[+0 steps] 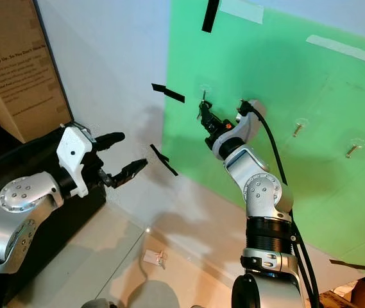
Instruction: Hang keys on a hook
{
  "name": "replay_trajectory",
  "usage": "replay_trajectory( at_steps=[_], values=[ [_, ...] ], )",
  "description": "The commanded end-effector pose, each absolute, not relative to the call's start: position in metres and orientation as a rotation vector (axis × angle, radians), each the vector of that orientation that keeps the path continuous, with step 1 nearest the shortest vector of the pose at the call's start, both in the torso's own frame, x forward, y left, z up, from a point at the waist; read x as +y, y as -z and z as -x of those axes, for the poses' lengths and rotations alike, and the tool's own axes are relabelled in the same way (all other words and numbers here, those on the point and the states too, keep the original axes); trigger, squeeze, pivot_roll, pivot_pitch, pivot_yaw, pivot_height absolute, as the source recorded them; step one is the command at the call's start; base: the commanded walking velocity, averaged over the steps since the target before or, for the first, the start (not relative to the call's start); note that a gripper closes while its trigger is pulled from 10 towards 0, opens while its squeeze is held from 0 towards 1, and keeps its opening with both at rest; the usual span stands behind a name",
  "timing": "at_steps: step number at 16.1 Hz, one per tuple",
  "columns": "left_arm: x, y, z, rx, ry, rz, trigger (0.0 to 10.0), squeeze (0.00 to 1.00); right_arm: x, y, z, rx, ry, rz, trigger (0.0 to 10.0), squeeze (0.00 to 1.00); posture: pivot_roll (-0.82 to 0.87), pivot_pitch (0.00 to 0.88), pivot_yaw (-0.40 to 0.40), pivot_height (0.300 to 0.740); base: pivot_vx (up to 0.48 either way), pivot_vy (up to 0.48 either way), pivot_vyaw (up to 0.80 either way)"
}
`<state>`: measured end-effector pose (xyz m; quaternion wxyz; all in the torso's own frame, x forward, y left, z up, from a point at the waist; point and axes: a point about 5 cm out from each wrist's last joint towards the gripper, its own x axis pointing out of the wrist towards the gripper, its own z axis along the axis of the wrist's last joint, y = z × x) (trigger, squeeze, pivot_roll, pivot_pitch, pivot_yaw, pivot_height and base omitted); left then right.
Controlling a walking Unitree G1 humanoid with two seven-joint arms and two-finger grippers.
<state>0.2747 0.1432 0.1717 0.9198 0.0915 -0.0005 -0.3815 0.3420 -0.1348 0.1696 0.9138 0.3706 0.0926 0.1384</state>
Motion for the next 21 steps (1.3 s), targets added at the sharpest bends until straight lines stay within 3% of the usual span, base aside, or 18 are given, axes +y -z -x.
replay_trajectory(
  at_steps=[1,2,10,11,12,21],
  values=[
    [0.141,-0.177,-0.276,-0.024,0.788,-0.182,10.0,0.00,-0.142,-0.159,-0.339,0.225,-0.236,-0.741,10.0,0.65,-0.02,0.000,-0.068,0.740,0.000,0.000,0.00],
    [0.141,-0.177,-0.276,-0.027,0.788,-0.181,10.0,0.00,-0.142,-0.158,-0.339,0.229,-0.236,-0.724,10.0,1.00,-0.01,0.000,-0.070,0.740,0.000,0.000,0.00],
    [0.142,-0.179,-0.277,-0.040,0.778,-0.174,10.0,0.00,-0.146,-0.171,-0.341,0.100,-0.214,-0.654,10.0,1.00,-0.01,0.000,-0.067,0.740,0.000,0.000,0.00],
    [0.142,-0.179,-0.277,-0.041,0.777,-0.174,10.0,0.00,-0.146,-0.173,-0.342,0.096,-0.218,-0.657,10.0,0.67,-0.01,0.000,-0.067,0.740,0.000,0.000,0.00],
    [0.143,-0.180,-0.277,-0.041,0.777,-0.178,10.0,0.00,-0.144,-0.179,-0.342,0.083,-0.235,-0.656,10.0,0.00,-0.01,0.000,-0.066,0.740,0.000,0.000,0.00],
    [0.143,-0.179,-0.276,-0.037,0.778,-0.188,10.0,0.00,-0.135,-0.212,-0.347,0.001,-0.278,-0.508,10.0,0.00,-0.01,0.000,-0.073,0.740,0.000,0.000,0.00]
  ],
)
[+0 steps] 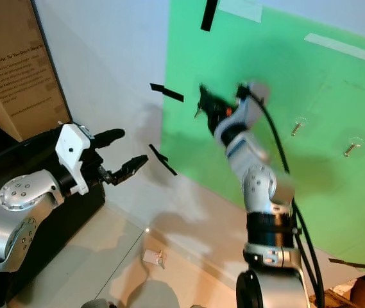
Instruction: Hang keys on a hook
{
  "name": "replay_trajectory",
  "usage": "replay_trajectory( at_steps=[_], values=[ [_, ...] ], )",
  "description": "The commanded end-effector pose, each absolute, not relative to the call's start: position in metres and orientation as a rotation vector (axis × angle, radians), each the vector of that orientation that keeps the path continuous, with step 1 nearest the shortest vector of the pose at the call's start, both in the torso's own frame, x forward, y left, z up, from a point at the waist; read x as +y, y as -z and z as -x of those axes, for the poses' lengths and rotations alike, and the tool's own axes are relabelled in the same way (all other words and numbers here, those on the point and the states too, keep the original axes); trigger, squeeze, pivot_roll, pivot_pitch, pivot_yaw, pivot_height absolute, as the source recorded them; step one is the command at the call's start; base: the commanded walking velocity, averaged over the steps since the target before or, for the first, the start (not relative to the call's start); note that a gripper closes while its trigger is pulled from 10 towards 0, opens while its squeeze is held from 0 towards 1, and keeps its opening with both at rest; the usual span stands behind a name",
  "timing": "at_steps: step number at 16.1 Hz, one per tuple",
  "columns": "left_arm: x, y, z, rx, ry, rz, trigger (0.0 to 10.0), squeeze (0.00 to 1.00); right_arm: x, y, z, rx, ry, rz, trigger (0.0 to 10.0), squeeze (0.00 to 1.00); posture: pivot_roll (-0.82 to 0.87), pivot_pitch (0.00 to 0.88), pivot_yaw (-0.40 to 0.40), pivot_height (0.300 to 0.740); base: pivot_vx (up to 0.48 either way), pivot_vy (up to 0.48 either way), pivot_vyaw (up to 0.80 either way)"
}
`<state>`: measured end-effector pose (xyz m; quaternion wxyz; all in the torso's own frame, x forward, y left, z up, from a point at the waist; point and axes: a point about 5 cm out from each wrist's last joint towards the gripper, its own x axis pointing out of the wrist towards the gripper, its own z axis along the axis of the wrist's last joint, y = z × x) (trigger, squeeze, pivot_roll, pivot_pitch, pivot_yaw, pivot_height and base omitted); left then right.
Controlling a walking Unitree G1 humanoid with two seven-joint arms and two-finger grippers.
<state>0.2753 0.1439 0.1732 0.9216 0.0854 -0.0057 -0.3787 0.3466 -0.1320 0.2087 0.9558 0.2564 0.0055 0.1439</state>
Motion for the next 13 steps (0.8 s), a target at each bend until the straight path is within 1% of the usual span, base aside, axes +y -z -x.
replay_trajectory(
  at_steps=[1,4,8,9,10,11,12,13],
  values=[
    [0.143,-0.179,-0.276,-0.037,0.778,-0.188,10.0,0.00,-0.135,-0.214,-0.347,-0.005,-0.278,-0.507,10.0,0.00,-0.01,0.000,-0.073,0.740,0.000,0.000,0.00],
    [0.143,-0.179,-0.276,-0.035,0.777,-0.189,10.0,0.00,-0.135,-0.217,-0.347,-0.022,-0.281,-0.470,10.0,0.00,0.00,0.000,-0.074,0.740,0.000,0.000,0.00],
    [0.144,-0.179,-0.276,-0.038,0.768,-0.193,10.0,0.00,-0.135,-0.230,-0.343,-0.120,-0.312,-0.487,10.0,0.00,0.00,0.000,-0.077,0.740,0.000,0.000,0.00],
    [0.146,-0.179,-0.277,-0.040,0.742,-0.201,10.0,0.00,-0.139,-0.233,-0.337,-0.165,-0.305,-0.417,10.0,0.00,0.00,0.000,-0.082,0.740,0.000,0.000,0.00],
    [0.150,-0.176,-0.279,-0.035,0.696,-0.221,10.0,0.00,-0.141,-0.226,-0.327,-0.171,-0.293,-0.251,10.0,0.00,0.00,0.000,-0.083,0.740,0.000,0.000,0.00],
    [0.151,-0.175,-0.279,-0.034,0.681,-0.226,10.0,0.00,-0.141,-0.222,-0.322,-0.161,-0.295,-0.193,10.0,0.00,0.00,0.000,-0.083,0.740,0.000,0.000,0.00],
    [0.152,-0.175,-0.279,-0.037,0.669,-0.228,10.0,0.00,-0.140,-0.212,-0.312,-0.144,-0.314,-0.174,10.0,0.00,0.00,0.000,-0.084,0.740,0.000,0.000,0.00],
    [0.152,-0.174,-0.279,-0.041,0.656,-0.228,10.0,0.00,-0.137,-0.203,-0.305,-0.118,-0.340,-0.173,10.0,0.71,0.00,0.000,-0.081,0.740,0.000,0.000,0.00]
  ],
)
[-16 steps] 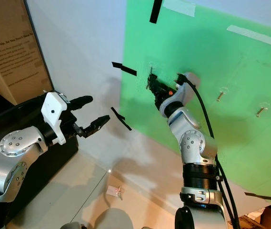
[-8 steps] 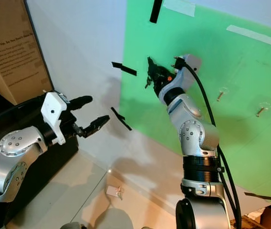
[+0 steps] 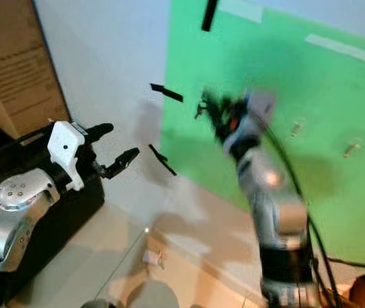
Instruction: Hang keys on a hook
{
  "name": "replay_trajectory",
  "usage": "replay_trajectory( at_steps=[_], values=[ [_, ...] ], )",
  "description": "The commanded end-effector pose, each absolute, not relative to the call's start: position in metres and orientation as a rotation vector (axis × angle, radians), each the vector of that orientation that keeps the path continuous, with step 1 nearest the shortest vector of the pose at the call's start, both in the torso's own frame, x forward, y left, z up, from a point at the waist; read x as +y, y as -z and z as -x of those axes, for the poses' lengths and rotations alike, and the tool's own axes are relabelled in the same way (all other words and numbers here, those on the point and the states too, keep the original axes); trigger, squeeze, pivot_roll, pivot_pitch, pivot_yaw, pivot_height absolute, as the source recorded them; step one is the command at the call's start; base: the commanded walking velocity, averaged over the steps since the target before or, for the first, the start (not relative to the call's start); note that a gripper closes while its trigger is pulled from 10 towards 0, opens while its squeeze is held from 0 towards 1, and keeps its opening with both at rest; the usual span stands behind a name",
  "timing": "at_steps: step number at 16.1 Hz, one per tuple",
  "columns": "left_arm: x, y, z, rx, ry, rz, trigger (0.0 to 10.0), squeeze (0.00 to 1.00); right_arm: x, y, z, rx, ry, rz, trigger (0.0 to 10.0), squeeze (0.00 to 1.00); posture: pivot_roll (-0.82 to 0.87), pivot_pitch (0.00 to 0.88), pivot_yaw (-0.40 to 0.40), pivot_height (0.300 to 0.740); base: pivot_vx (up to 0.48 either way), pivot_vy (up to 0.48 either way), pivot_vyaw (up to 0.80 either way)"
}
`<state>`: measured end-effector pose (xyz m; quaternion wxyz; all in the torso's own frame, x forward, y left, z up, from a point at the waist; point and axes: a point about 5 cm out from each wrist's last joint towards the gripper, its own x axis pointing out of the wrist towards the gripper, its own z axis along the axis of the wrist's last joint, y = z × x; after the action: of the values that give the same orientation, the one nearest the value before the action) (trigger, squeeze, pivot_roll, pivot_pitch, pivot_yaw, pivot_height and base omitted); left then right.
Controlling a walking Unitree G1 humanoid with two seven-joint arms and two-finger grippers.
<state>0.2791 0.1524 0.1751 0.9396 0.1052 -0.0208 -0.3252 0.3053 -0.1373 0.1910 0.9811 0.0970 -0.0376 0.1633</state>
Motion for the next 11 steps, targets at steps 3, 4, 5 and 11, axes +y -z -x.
replay_trajectory(
  at_steps=[3,4,5,11],
  values=[
    [0.162,-0.159,-0.275,-0.007,0.546,-0.241,10.0,0.00,-0.124,-0.162,-0.278,-0.020,-0.443,0.033,10.0,1.00,-0.02,0.000,-0.065,0.740,0.000,0.000,0.00],
    [0.167,-0.151,-0.274,0.021,0.467,-0.256,10.0,0.00,-0.126,-0.151,-0.274,0.007,-0.428,0.076,10.0,1.00,-0.02,0.000,-0.067,0.740,0.000,0.000,0.52],
    [0.170,-0.147,-0.273,0.022,0.407,-0.267,10.0,0.00,-0.128,-0.142,-0.273,0.030,-0.396,0.071,10.0,1.00,-0.02,0.000,-0.072,0.740,0.000,0.000,0.80],
    [0.183,-0.123,-0.271,0.079,0.137,-0.345,10.0,0.00,-0.142,-0.093,-0.281,0.175,-0.190,-0.020,10.0,1.00,0.03,0.000,-0.112,0.740,0.000,0.000,0.80]
  ],
)
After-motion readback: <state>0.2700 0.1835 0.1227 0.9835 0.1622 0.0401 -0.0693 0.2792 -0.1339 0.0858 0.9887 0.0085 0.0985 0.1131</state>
